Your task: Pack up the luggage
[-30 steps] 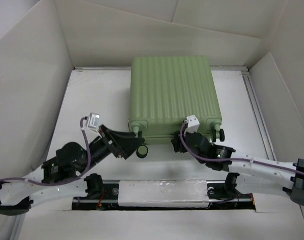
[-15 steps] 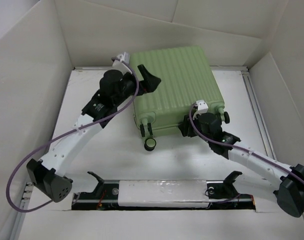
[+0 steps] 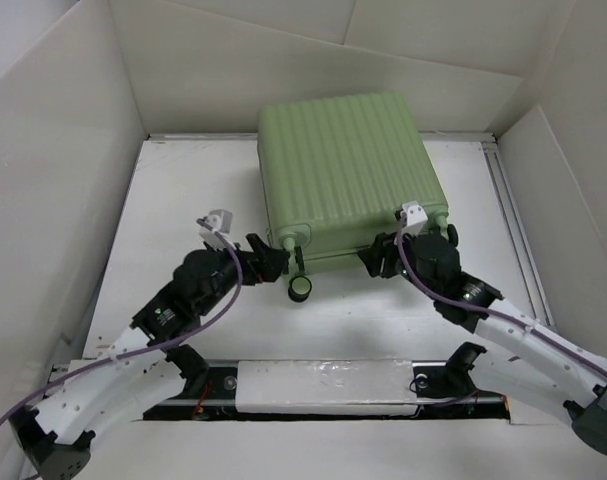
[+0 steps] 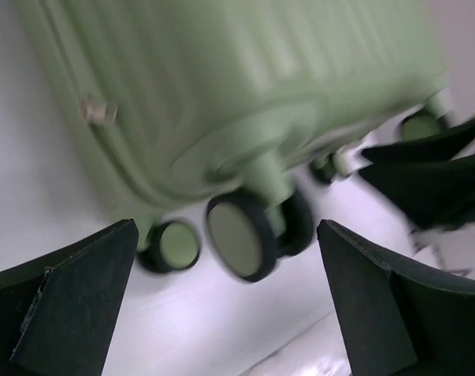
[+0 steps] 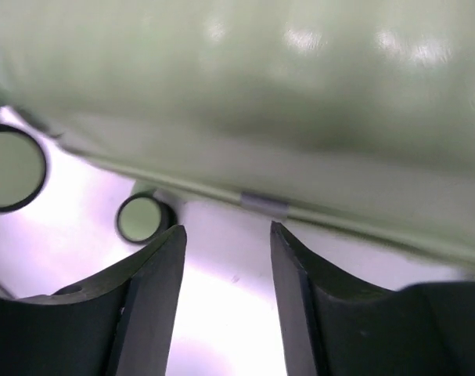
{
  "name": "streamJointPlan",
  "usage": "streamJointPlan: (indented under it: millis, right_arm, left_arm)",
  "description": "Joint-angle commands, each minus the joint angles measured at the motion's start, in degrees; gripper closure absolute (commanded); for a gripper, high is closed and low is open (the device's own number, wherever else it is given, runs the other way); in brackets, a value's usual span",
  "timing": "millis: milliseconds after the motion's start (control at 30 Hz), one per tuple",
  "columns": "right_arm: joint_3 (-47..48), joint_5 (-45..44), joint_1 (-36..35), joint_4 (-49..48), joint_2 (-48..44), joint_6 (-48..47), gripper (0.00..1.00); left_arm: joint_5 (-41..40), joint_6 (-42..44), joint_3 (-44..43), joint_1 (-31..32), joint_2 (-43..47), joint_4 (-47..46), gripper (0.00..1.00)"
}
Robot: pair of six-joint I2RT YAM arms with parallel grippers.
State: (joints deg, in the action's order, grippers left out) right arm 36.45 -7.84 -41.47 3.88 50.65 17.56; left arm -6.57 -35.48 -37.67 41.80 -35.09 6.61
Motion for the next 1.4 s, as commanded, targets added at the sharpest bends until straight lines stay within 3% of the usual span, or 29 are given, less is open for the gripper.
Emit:
streamJointPlan:
  millis: [0,67,100,200,267,300,333,433,600,700,900,1000,1167,1367]
  right_arm:
    - [1.53,-5.94,-2.47,4.03,-5.90,2.37,0.48]
    - [-3.28,-11.04,-3.09,4.03,-9.41,4.57,0.55]
    - [-5.31,-12.63,-3.09,4.03,-13.09,7.46,0.67]
    - [-12.70,-19.74,-3.09,3.33,-20.03,11.51,0.84]
    - [-15.60,-23.70,-3.09,3.33,-23.04,14.68,0.85]
    - [-18.05,-27.11,-2.56,3.33,-24.45,15.91,0.82]
    - [-19.12,-28.80,-2.56,3.33,-26.99,17.23,0.73]
    - [-23.16,-32.67,-1.94,-0.15,-30.95,20.41,0.64]
    - [-26.43,-36.81,1.29,-7.82,-32.20,19.79,0.52]
    - [-27.75,-34.10,4.29,-13.09,-29.22,18.13,0.39]
    - [-28.27,-22.07,14.30,-25.20,-19.04,12.86,0.32]
    - [-27.75,-13.19,19.66,-29.97,-15.51,8.73,0.32]
    - [-27.22,1.31,26.35,-37.54,-8.91,4.59,0.42]
    - [-27.75,3.27,27.59,-39.83,-5.57,4.59,0.46]
  left_arm:
    - [-1.61,-0.99,4.27,1.62,-1.03,-1.42,0.03]
    - [0.23,-0.99,5.06,1.62,-3.04,-4.75,0.01]
    - [1.28,-0.99,5.59,1.62,-3.58,-5.98,0.01]
    - [4.89,-0.99,6.12,1.62,-5.15,-9.86,0.01]
    - [4.90,-0.99,6.12,1.62,-5.77,-10.56,0.01]
    - [4.90,-0.99,6.12,1.62,-5.78,-10.57,0.01]
    - [5.42,-0.99,6.12,1.62,-6.30,-11.61,0.01]
    - [5.96,-0.99,6.65,3.89,-6.31,-13.56,0.01]
    - [-1.14,-0.99,5.95,10.75,-8.23,-14.17,0.01]
    - [-3.71,-0.99,5.41,13.22,-8.24,-14.17,0.01]
    - [-6.79,-0.46,5.94,13.22,-7.10,-14.17,0.01]
    - [-7.41,0.23,5.94,13.22,-8.23,-14.17,0.01]
    - [-6.88,0.24,6.64,13.22,-8.07,-15.39,0.01]
    - [-7.41,0.24,7.88,13.22,-8.06,-16.46,0.01]
